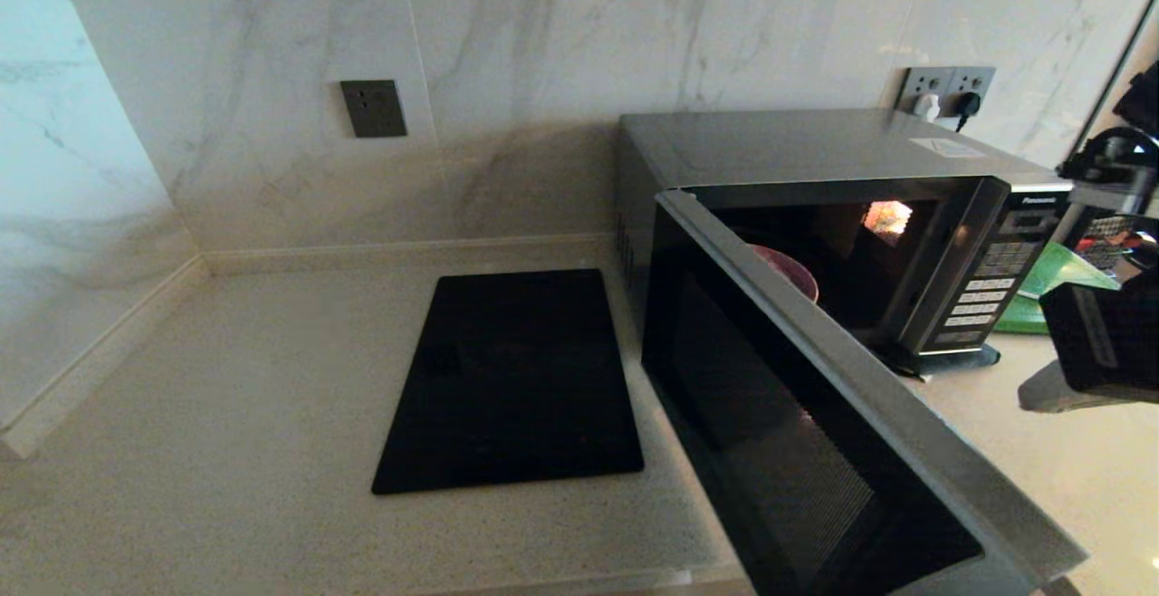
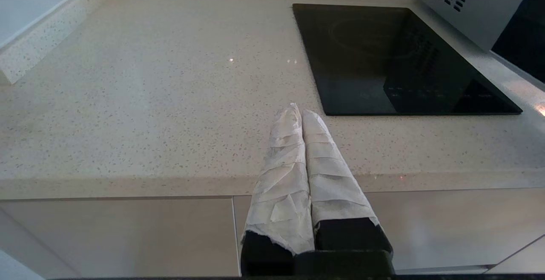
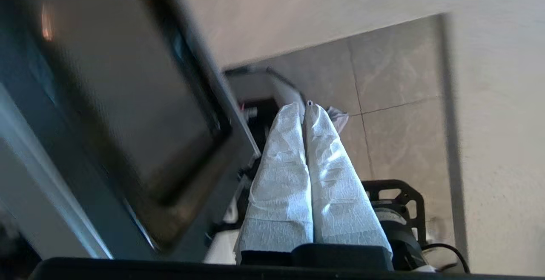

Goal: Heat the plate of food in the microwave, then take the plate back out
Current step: Open the microwave oven

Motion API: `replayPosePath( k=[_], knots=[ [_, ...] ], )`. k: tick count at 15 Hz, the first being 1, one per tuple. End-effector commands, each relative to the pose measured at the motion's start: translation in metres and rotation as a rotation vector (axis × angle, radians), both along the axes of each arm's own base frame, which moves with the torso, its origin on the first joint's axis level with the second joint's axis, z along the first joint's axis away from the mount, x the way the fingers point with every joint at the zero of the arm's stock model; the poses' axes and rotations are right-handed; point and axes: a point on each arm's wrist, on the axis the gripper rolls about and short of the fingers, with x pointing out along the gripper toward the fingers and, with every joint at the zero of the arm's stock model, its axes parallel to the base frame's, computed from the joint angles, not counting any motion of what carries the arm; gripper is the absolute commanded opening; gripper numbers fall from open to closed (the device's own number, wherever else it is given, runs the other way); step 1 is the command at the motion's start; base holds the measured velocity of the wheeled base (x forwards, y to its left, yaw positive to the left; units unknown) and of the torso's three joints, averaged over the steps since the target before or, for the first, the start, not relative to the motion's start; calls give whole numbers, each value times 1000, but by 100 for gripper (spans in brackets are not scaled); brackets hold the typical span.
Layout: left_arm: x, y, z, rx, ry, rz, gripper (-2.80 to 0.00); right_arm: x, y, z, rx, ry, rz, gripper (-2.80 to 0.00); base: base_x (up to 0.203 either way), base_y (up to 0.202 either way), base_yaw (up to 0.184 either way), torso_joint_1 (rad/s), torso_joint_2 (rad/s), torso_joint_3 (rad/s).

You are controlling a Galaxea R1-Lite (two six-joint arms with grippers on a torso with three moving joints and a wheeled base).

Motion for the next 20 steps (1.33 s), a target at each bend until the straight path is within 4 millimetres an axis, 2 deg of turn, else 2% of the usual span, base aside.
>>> replayPosePath(
  k=[1, 6, 10, 14, 20],
  knots=[
    [0, 0, 0, -1, 1, 1, -280, -8, 30, -6, -7, 29, 116, -280, 0, 0, 0, 0, 0, 0],
    [0, 0, 0, -1, 0, 1, -280, -19, 89, -5, 36, 30, 261, -280, 0, 0, 0, 0, 0, 0],
    [0, 0, 0, -1, 1, 2, -280, -27, 115, -5, 29, 65, 298, -280, 0, 0, 0, 0, 0, 0],
    [0, 0, 0, -1, 1, 1, -280, -28, 131, -14, -5, 68, 325, -280, 0, 0, 0, 0, 0, 0],
    [0, 0, 0, -1, 1, 1, -280, -28, 134, -16, -16, 64, 326, -280, 0, 0, 0, 0, 0, 0]
  ],
)
